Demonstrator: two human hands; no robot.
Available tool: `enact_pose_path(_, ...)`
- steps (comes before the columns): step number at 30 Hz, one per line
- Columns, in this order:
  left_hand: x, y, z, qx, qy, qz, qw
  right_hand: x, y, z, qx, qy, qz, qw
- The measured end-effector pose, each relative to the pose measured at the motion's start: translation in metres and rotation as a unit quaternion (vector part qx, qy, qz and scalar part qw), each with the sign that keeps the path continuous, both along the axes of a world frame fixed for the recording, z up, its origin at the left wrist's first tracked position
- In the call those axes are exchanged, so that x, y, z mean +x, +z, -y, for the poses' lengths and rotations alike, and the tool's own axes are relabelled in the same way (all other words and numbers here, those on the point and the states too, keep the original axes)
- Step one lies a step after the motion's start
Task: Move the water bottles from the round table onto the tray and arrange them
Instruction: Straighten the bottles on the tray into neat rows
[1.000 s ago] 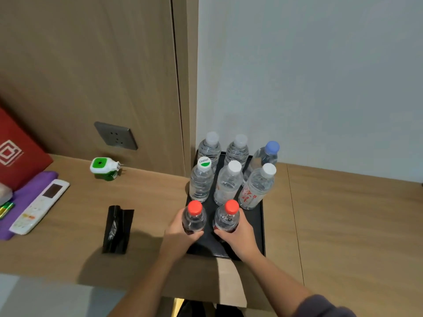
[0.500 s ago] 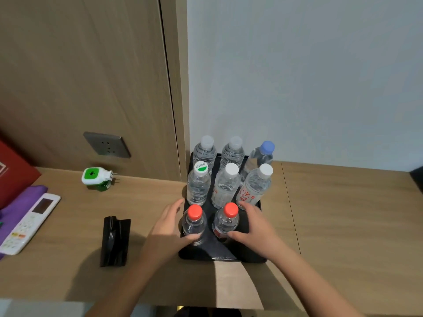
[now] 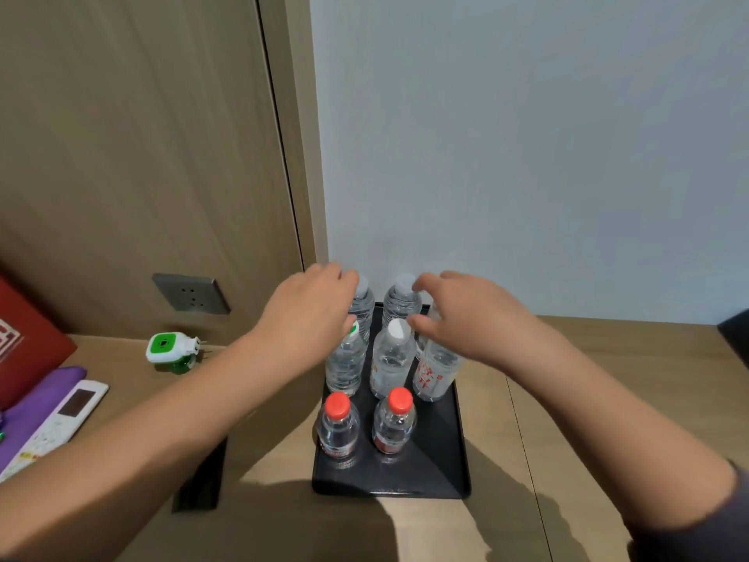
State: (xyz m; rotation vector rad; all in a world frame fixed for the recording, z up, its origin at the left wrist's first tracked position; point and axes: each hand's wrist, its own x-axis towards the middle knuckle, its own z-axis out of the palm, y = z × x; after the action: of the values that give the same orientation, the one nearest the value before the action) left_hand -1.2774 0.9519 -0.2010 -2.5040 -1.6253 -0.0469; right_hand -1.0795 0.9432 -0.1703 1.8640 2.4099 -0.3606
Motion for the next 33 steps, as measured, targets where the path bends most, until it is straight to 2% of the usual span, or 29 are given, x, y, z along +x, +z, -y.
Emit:
enact_pose_path(4,0.016,-0.007,-0.04,-0.029,0.01,-0.032,0.999,-0.008,-0.02,-0.044,0.032,0.008,0.039,0.999)
enact_pose_path(10,0.033,-0.031,-0.08,-0.116,0.049,-0.071,0.989,-0.018,-0.051,-0.086,-0.011,0.027,0.107,0.994)
enact_pose_path(18,0.039,-0.041,-0.099,-0.158,0.067,-0.073,0.982,-0.017,-0.063,-0.107,-0.063,0.016,0.065,0.996)
enact_pose_path(33,0.048,-0.031,-0.128,-0.127,0.124,-0.085,0.98,-0.024,-0.074,-0.149,-0.019,0.007,-0.043,0.999)
